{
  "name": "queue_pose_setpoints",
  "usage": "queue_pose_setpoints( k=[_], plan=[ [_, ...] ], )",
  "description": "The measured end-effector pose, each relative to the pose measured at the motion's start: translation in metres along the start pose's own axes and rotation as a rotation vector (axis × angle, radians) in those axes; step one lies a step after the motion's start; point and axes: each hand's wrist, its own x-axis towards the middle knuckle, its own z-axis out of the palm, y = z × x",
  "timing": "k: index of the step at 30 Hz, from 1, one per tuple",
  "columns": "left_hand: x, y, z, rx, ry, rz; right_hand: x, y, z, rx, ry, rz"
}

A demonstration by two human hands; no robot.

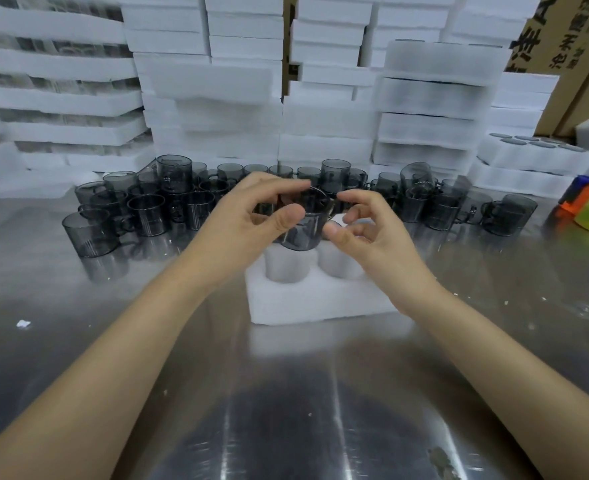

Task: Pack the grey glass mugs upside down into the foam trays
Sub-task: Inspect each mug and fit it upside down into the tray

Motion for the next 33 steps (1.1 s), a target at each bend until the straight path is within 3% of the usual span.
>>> queue_pose_setpoints(
  k=[3, 7, 16, 21, 25, 30, 33],
  plan=[
    [-0.002, -0.003, 0.005, 0.139, 0.027, -0.028, 0.001, 0.000, -0.006, 0.060, -0.115, 0.000],
    [-0.006, -0.005, 0.017, 0.510, 0.098, 0.237, 0.000, -0.002, -0.009, 0.005, -0.277, -0.011],
    [-0.010, 0.006, 0.017, 0.749, 0.010, 0.389, 0.000, -0.005, -0.010, -0.164, -0.499, -0.071],
    [-0.010, 0.005, 0.019, 0.722, 0.008, 0.393, -0.001, -0.004, -0.009, -0.143, -0.484, -0.079],
    [-0.012, 0.004, 0.022, 0.732, -0.022, 0.368, -0.002, 0.002, -0.008, -0.342, -0.425, -0.119],
    [-0.009, 0.007, 0.027, 0.685, -0.189, 0.197, -0.003, -0.002, -0.006, -0.400, -0.391, -0.184],
    [-0.008, 0.007, 0.026, 0.589, -0.199, 0.085, -0.004, -0.002, -0.006, -0.456, -0.418, -0.225]
  ],
)
